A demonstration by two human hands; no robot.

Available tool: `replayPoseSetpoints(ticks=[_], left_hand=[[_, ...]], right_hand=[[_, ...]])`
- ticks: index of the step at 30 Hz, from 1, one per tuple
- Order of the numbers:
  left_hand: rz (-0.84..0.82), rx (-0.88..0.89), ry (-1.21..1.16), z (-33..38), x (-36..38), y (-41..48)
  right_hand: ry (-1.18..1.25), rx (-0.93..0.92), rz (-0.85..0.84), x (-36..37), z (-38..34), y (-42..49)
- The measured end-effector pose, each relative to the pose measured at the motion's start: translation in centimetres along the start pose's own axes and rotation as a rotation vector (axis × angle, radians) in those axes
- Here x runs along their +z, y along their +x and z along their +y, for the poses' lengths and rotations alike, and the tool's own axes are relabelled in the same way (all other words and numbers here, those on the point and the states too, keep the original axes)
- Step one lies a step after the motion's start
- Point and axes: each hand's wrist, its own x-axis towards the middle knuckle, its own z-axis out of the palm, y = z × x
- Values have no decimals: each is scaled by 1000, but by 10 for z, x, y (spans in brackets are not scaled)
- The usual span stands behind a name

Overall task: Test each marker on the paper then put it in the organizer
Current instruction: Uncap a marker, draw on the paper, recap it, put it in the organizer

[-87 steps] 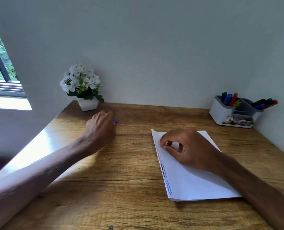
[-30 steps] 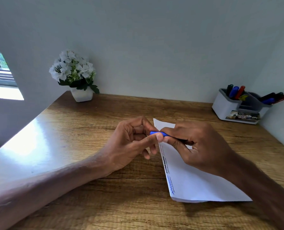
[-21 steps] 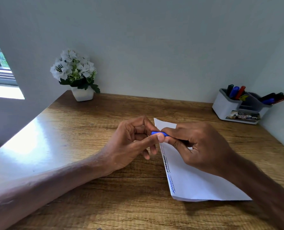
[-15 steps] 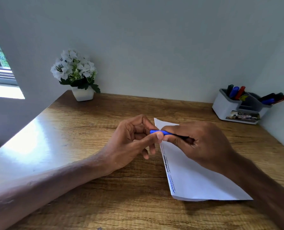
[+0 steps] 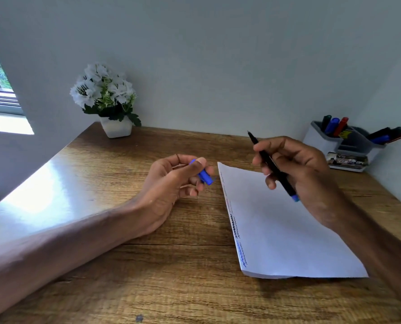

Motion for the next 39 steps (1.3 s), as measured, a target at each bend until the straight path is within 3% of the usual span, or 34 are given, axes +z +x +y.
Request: replayPoseSetpoints(ticks=[4, 9, 16, 20, 27, 32, 39], left_hand=[[-45, 46, 135, -3, -1, -1], [-49, 96, 252, -5, 1, -2], [-37, 172, 323, -7, 1, -2], [-46, 195, 425, -9, 2, -4], [-161, 255, 940, -8, 9, -13], [-257, 313, 1230, -13, 12, -18], [-250, 323, 1283, -14, 11, -17]], right_hand=[[128, 103, -21, -4, 6, 1], [88, 91, -46, 4, 8, -2], [-111, 59, -95, 17, 7, -8], [-402, 12, -194, 22, 7, -14], [-630, -39, -207, 26, -3, -17], [-612, -28, -160, 23, -1, -16], [-299, 49, -65, 21, -6, -15]])
